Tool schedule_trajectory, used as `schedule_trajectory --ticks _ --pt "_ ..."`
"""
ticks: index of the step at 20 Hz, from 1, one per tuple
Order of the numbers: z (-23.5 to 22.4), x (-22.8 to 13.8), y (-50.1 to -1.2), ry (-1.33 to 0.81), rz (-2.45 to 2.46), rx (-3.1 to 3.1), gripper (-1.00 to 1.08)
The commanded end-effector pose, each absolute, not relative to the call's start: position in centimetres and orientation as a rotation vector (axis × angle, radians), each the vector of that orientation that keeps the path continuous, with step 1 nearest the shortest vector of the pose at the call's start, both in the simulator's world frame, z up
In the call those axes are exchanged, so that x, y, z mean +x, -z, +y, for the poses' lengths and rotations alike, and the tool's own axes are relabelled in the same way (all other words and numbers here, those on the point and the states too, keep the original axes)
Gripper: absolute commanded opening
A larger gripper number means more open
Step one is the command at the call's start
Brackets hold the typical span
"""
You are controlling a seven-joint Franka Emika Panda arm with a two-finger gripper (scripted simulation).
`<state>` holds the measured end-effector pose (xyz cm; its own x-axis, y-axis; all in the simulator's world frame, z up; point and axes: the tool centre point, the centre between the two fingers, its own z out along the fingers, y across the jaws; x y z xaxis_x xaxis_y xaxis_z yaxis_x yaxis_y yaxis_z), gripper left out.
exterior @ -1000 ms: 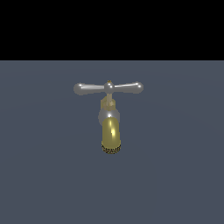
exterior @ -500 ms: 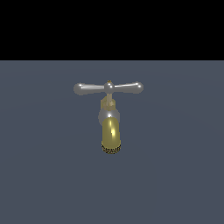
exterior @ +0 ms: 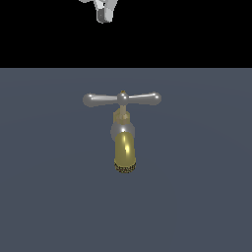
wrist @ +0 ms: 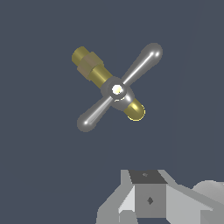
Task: Turn on the faucet by rotating a designated handle.
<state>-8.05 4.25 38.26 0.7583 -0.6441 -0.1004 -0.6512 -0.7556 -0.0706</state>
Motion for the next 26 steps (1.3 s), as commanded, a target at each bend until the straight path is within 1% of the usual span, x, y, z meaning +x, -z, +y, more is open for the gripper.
schedule_trajectory --ticks 1,15,26 --pt "4.9 -6.8 -36.9 -0.115 1.144 -2.816 -1.00" --pt "8.5 -0.8 -28.8 -0.114 1.640 -2.608 -1.00" --pt "10.9 2.4 -22.6 -0.048 1.968 -2.427 -1.00"
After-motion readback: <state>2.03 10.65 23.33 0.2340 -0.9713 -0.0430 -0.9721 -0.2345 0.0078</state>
